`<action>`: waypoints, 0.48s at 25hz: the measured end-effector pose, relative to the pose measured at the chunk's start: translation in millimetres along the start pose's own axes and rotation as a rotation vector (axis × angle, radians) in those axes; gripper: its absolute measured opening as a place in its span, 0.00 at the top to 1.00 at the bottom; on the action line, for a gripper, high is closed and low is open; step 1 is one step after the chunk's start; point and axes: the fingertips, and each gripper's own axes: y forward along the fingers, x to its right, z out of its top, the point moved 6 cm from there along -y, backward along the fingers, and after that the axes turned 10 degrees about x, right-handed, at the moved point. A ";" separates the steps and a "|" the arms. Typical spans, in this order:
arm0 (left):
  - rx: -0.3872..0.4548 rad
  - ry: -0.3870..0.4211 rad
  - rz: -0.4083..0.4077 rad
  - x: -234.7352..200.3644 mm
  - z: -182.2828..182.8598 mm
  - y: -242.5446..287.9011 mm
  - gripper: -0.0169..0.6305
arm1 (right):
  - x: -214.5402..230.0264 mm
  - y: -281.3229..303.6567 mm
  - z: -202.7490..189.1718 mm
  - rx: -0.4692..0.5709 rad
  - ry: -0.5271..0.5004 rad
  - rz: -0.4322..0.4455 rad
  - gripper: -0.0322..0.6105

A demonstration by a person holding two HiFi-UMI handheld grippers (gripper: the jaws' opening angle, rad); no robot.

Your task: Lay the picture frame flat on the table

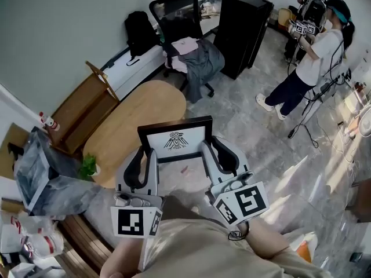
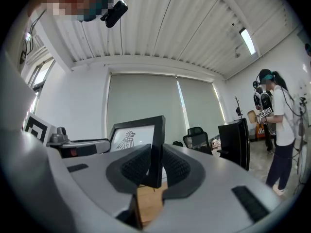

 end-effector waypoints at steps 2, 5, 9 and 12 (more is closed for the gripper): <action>-0.007 0.000 -0.001 5.1 -5.2 5.9 0.86 | 9.1 -0.4 -3.7 -0.003 0.003 0.001 0.86; -0.009 0.005 -0.005 10.5 -10.6 14.9 0.86 | 21.3 1.7 -9.1 -0.006 0.014 -0.002 0.86; -0.010 0.008 -0.009 9.0 -20.6 30.3 0.86 | 34.3 12.2 -18.0 -0.006 0.022 -0.011 0.86; -0.019 0.002 -0.013 1.7 -30.8 44.9 0.86 | 42.5 25.6 -25.9 -0.014 0.022 -0.018 0.86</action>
